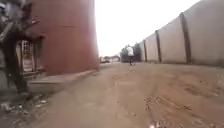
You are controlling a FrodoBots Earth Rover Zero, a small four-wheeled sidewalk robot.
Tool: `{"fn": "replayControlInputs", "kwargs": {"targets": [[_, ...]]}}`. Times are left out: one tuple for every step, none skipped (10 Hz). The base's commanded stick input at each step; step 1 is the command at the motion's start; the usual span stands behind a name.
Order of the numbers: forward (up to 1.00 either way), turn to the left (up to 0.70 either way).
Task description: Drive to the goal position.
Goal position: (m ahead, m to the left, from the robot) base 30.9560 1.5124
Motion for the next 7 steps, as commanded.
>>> {"fn": "replayControlInputs", "kwargs": {"targets": [[1.0, 0.0], [1.0, 0.0], [1.0, 0.0], [1.0, 0.0], [1.0, 0.0], [1.0, 0.0], [1.0, 0.0]]}}
